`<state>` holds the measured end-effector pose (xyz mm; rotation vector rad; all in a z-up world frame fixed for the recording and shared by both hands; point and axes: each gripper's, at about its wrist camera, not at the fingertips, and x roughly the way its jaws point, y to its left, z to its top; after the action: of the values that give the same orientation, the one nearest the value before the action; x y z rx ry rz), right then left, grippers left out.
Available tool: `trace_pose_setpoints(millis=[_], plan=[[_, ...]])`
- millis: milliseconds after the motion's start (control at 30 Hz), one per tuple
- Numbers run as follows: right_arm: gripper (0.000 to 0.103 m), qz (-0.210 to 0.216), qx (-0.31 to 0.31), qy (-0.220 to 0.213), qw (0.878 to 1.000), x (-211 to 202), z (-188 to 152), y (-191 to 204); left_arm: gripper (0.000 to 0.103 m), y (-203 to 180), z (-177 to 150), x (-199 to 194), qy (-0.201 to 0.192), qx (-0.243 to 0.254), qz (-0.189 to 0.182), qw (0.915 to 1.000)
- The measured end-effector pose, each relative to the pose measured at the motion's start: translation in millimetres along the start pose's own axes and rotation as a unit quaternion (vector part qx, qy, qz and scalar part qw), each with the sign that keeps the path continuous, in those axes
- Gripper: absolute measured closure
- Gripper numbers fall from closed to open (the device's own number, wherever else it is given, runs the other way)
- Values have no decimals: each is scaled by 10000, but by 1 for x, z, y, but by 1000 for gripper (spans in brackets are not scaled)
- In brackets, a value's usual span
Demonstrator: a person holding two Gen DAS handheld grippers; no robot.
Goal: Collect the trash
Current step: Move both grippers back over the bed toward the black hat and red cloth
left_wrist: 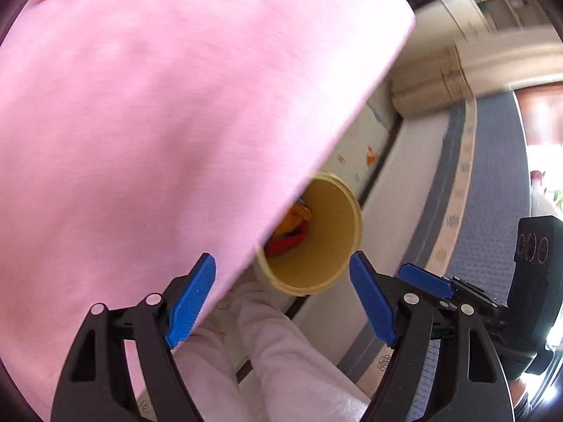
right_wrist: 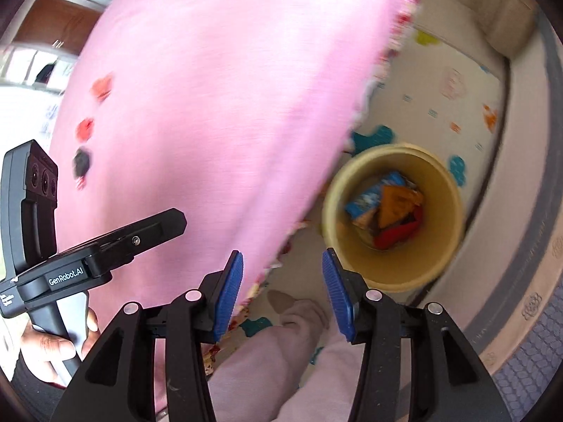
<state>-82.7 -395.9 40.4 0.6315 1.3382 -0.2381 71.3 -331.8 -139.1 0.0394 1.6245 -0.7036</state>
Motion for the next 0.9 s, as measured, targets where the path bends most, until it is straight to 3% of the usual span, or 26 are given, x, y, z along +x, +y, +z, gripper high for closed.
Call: trace_pose_setpoints(millis=[267, 500, 667, 900], plan=[[56, 227, -1096, 18, 9937, 20, 11, 137, 25, 127, -38, -91, -723, -1148, 189, 9906], [56, 448, -2082, 173, 9769, 40, 22, 241, 25, 210, -52, -156, -1383, -1982, 327, 9698], [56, 524, -2566, 197, 9649, 54, 48, 295, 25, 252, -35, -183, -1609, -2275, 396, 9596], [56, 605, -2795, 381, 9575, 81, 117, 335, 24, 284, 34, -196, -1694, -2369, 676, 9542]])
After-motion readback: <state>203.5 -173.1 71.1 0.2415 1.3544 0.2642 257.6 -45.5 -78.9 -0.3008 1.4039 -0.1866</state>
